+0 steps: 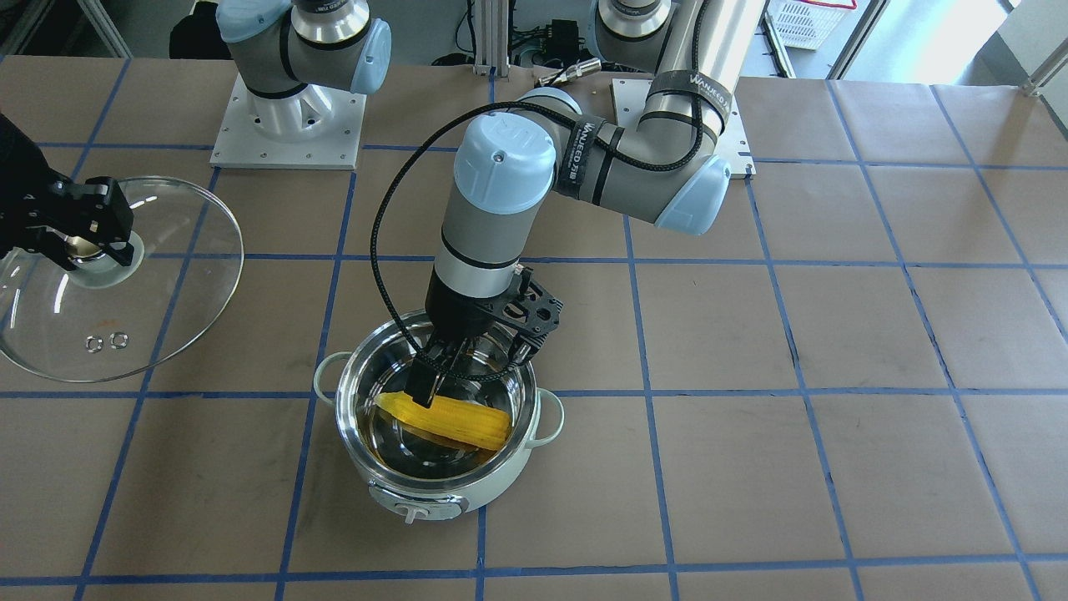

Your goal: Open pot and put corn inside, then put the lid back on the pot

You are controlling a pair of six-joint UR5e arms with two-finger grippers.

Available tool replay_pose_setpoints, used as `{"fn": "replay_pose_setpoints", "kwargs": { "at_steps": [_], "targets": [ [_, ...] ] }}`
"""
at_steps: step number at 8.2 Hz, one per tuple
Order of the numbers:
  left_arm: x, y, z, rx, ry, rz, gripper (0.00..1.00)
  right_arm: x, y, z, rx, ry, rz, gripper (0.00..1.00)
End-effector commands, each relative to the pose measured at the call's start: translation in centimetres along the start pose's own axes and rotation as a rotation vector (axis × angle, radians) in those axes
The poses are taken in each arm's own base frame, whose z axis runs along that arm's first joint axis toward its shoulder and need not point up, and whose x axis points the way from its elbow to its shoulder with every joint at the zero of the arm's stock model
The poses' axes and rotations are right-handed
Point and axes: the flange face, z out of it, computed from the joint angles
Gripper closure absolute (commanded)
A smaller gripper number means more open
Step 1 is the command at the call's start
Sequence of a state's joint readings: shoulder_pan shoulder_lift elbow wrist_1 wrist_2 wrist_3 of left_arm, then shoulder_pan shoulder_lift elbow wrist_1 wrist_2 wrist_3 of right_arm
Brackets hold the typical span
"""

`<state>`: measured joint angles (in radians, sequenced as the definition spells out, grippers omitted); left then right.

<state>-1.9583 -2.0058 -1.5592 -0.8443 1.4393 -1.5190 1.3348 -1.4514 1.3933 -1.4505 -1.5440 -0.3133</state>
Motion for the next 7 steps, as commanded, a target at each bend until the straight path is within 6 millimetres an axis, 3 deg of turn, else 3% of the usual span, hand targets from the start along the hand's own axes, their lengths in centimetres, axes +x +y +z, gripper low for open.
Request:
{"fn": "replay_pose_setpoints", "kwargs": {
  "at_steps": [1, 2, 4, 6, 7],
  "targets": [
    [0.6, -4.1, -1.7, 0.026, 0.015, 0.266, 0.0, -6.7, -1.1, -0.7, 0.044, 0.005, 0.042, 0.83],
    [0.5, -7.8, -3.3, 0.041, -0.003, 0.337, 0.0, -7.9, -2.3, 0.2, 0.057, 0.004, 0.058, 0.83],
    [-0.8, -14.6, -7.5, 0.055, -0.06, 0.458, 0.0, -12.7, -4.2, 2.0, 0.102, -0.016, 0.095, 0.83],
    [-2.3, -17.6, -11.7, 0.049, -0.107, 0.522, 0.0, -18.2, -6.0, 4.3, 0.142, -0.041, 0.139, 0.83],
    [-3.0, -18.6, -14.2, 0.085, -0.162, 0.576, 0.0, -19.9, -6.9, 6.1, 0.136, -0.051, 0.166, 0.83]
  ]
}}
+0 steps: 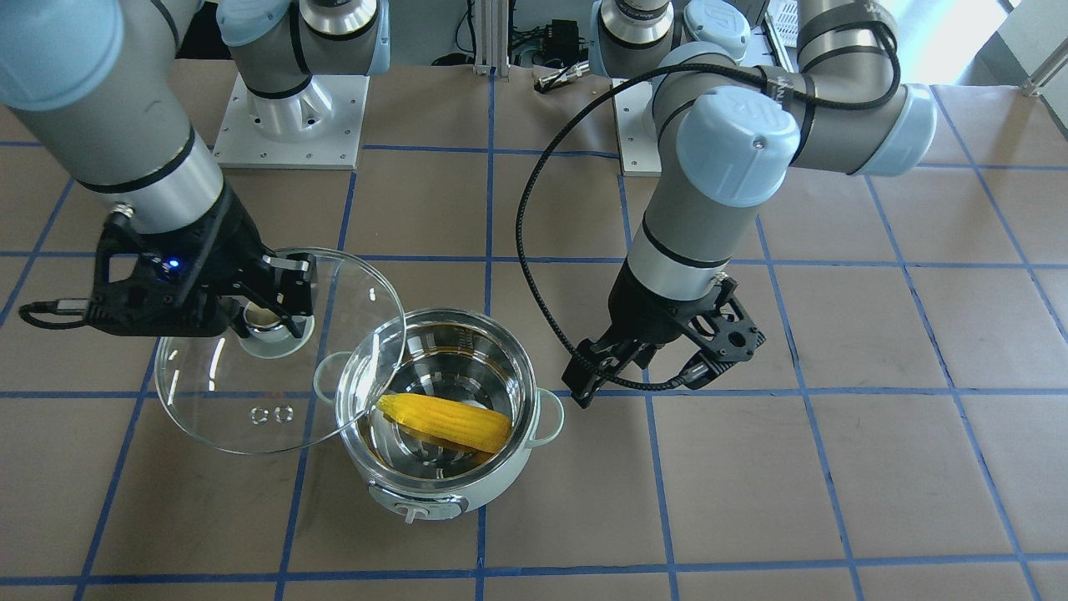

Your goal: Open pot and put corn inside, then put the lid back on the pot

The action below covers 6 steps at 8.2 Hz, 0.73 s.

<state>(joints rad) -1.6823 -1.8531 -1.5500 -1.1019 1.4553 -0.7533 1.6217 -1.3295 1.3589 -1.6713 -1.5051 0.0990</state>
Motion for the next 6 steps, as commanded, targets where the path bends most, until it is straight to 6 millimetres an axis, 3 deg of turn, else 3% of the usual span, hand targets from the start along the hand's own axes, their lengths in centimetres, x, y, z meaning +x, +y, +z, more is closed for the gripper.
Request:
{"fn": "replay_pose_setpoints", "kwargs": {
  "at_steps": [1, 2, 3, 6],
  "targets": [
    [-3.7, -1.7, -6.0, 0.063, -0.143, 0.169, 0.0, -6.4, -0.5, 3.8, 0.023, -0.03, 0.094, 0.83],
    [-4.2, -1.5, -7.1, 0.073, -0.183, 0.232, 0.0, -8.8, -0.1, 5.4, 0.011, -0.031, 0.121, 0.83],
    [-4.6, -1.0, -8.3, 0.064, -0.191, 0.291, 0.0, -9.9, -0.4, 6.4, 0.01, -0.066, 0.164, 0.83],
    [-5.2, 0.7, -12.0, 0.074, -0.183, 0.517, 0.0, -11.0, -1.3, 8.9, -0.014, -0.107, 0.216, 0.83]
  ]
}}
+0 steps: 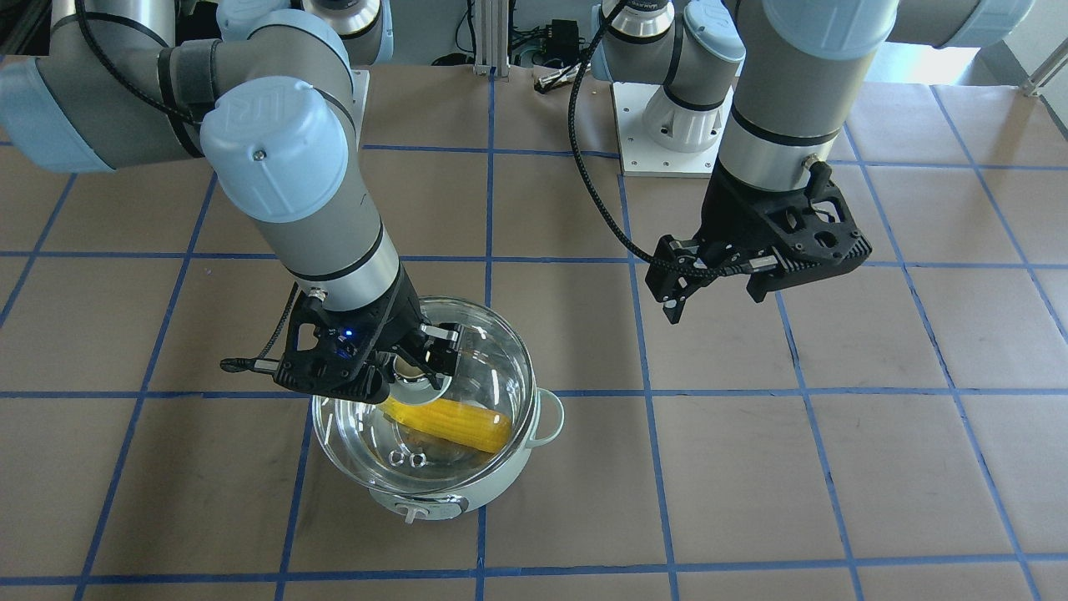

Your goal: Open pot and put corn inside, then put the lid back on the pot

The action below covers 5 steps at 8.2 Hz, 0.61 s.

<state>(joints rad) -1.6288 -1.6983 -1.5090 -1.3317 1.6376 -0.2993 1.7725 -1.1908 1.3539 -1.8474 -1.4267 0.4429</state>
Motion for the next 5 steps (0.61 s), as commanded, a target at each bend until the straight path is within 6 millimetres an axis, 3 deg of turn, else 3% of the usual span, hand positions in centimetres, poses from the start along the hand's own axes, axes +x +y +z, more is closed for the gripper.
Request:
{"fn": "replay_pose_setpoints", "kwargs": {
  "at_steps": [1, 5],
  "targets": [
    [-0.5, 1.3, -2.2, 0.012, 0.001, 0.119, 0.0, -0.8, -0.3, 2.8, -0.028, -0.001, 0.026, 0.83],
    [-0.7, 1.6, -2.1, -0.011, -0.006, 0.121, 0.0, -0.3, -0.1, 4.0, -0.051, 0.027, 0.017, 0.83]
  ]
}}
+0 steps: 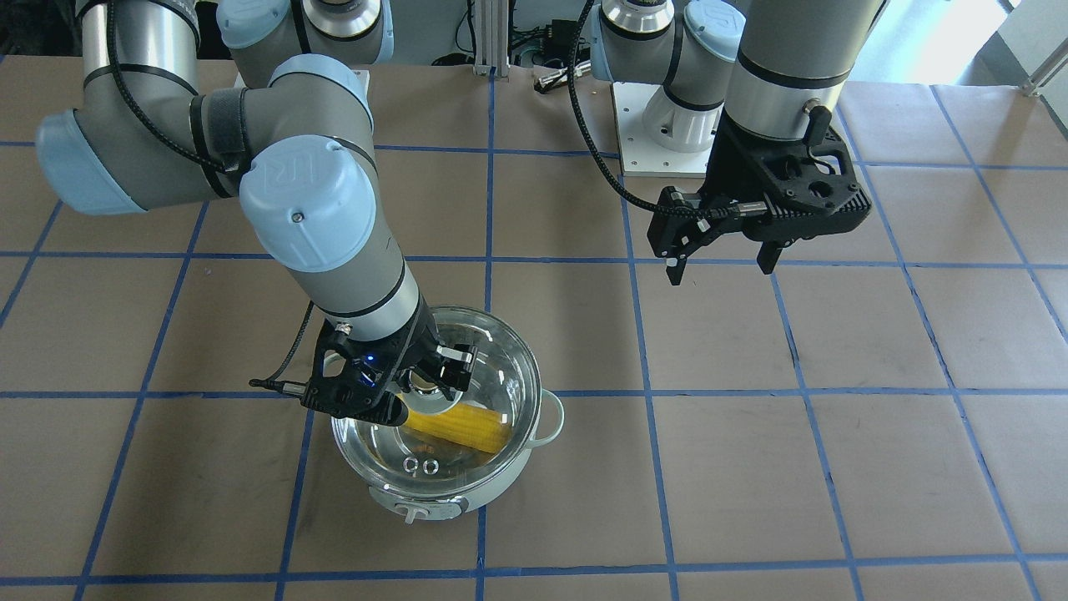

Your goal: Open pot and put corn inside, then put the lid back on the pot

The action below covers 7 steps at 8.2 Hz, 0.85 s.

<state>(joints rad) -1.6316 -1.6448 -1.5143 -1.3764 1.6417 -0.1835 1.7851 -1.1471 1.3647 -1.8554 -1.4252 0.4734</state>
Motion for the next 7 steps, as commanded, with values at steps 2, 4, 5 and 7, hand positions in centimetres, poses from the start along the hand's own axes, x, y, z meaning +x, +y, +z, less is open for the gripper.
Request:
{"fn": "replay_pose_setpoints", "kwargs": {
  "at_steps": [2, 4, 5, 7],
  "targets": [
    [-0.6, 0.1, 0.2, -0.031, -0.026, 0.033, 0.0, 0.1, -0.1, 0.8, -0.008, 0.009, -0.012, 0.83],
    [-2.4, -0.7, 1.3, -0.053, -0.032, 0.126, 0.0, 0.1, -0.2, 1.3, -0.013, 0.011, -0.01, 0.82],
    [-2.4, -0.8, 1.4, -0.055, -0.029, 0.125, 0.0, 0.2, -0.2, 1.4, -0.017, 0.013, -0.003, 0.81],
    [-2.6, -1.0, 1.8, -0.061, -0.031, 0.122, 0.0, 0.2, -0.2, 1.5, -0.023, 0.018, 0.006, 0.78]
  ]
}}
